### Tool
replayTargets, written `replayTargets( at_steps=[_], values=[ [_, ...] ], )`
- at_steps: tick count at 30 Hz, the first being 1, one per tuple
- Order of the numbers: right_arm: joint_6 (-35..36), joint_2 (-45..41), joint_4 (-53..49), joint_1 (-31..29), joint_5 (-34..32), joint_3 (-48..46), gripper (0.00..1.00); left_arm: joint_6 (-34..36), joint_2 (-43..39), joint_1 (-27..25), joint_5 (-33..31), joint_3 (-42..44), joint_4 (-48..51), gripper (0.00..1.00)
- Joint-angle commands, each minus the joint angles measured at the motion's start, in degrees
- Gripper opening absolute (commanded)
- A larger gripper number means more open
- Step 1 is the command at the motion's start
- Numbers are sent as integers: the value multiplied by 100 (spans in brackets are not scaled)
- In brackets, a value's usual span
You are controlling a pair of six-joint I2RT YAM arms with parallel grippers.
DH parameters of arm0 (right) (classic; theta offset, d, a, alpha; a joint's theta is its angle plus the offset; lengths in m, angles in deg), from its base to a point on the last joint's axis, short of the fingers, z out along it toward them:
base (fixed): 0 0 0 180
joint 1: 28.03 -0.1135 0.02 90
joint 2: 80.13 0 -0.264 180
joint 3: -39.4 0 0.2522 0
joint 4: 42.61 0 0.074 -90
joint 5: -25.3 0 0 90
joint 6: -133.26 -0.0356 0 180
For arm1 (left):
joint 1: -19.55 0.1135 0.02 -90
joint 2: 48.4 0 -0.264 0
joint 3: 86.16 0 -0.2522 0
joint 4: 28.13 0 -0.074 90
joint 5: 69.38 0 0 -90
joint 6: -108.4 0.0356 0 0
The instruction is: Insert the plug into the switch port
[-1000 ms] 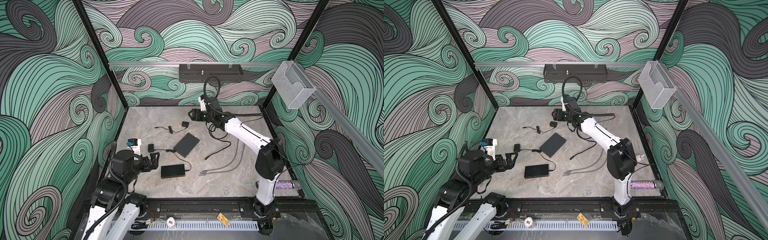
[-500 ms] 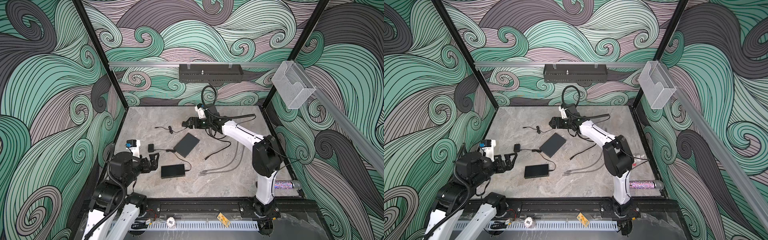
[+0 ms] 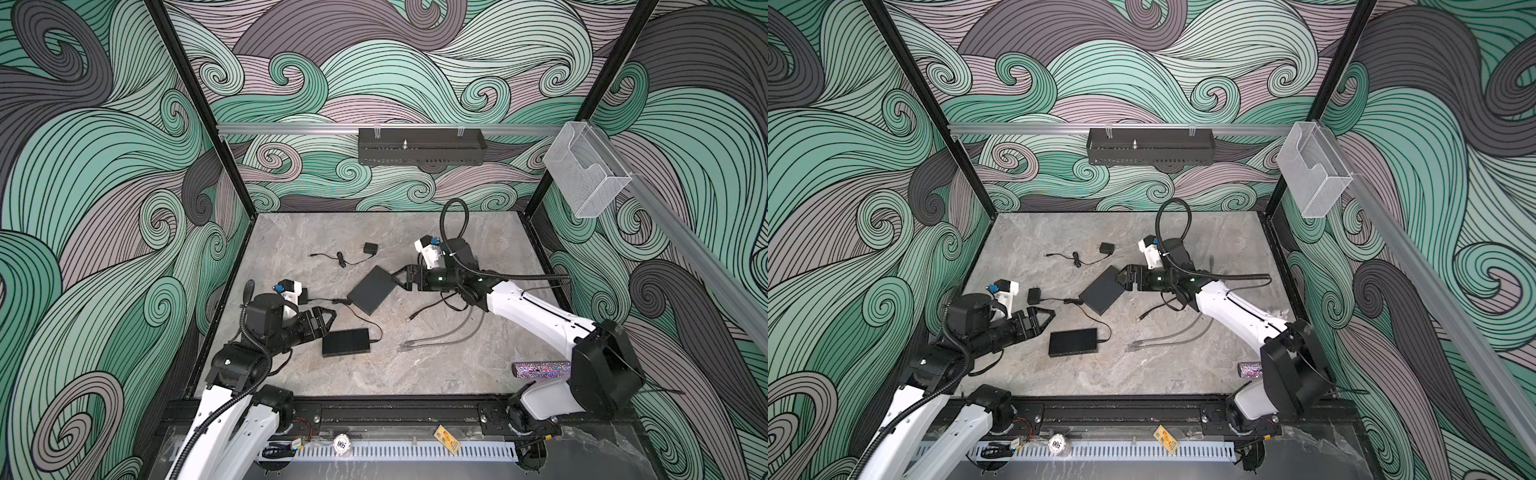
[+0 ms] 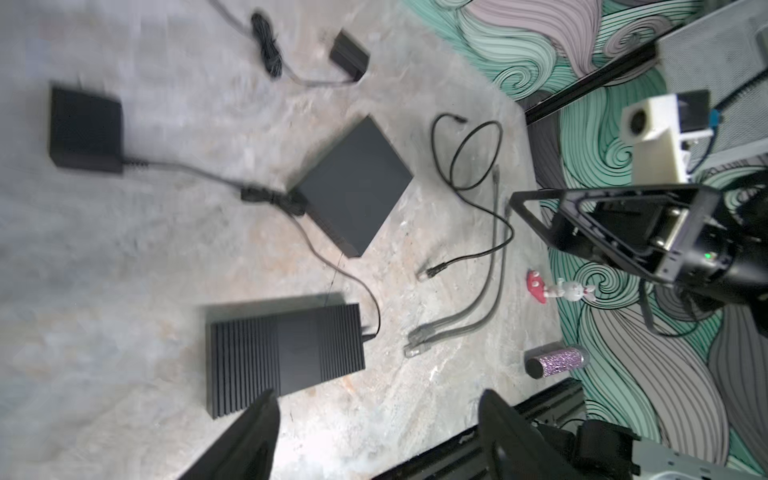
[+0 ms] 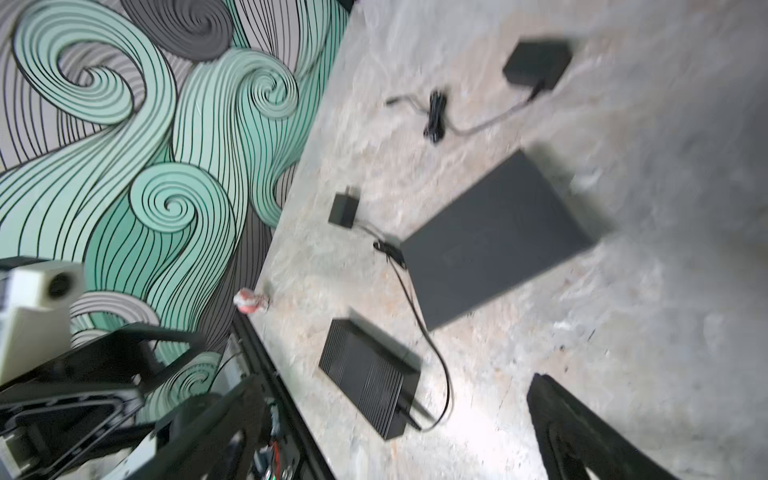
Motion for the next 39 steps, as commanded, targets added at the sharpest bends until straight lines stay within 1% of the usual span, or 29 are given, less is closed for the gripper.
replayTargets(
  at_steps=[1, 4, 8, 11, 13, 15, 16, 19, 21, 27, 34, 39],
  values=[
    [-5, 282, -30, -472, 879, 9, 95, -818, -83, -16, -57, 647, -503, 74],
    [223, 416, -249, -868, 723, 15, 92, -966, -101, -15, -196, 906, -628, 75],
    [145, 691, -159, -1221, 446, -35, 85, -1046, -69, -15, -659, 1195, -795, 76],
    [4, 989, 26, -1367, 383, -55, 81, -1107, 78, -15, -594, 1480, -1273, 76],
    [-39, 1212, 123, -1405, 346, -30, 77, -1122, 191, -18, -524, 1633, -1561, 74],
    [-123, 1468, 274, -1414, 481, 13, 73, -1120, 293, -22, -535, 1778, -1839, 69],
    [-154, 1572, 352, -1418, 544, 36, 72, -1105, 326, -18, -549, 1811, -1892, 68],
    [-70, 1874, 352, -1475, 548, 187, 72, -933, 407, -15, -558, 1830, -1912, 61],
    [-26, 2016, 301, -1484, 555, 274, 72, -847, 450, -20, -537, 1829, -1872, 60],
    [-12, 2158, 242, -1524, 506, 445, 71, -810, 558, -21, -413, 2038, -1983, 59],
    [245, 1912, -308, -1660, 2, 590, 70, -723, 484, -15, -328, 2134, -1883, 59],
    [167, 2030, -263, -1713, 86, 684, 70, -713, 295, -16, -333, 2160, -1707, 59]
  ],
)
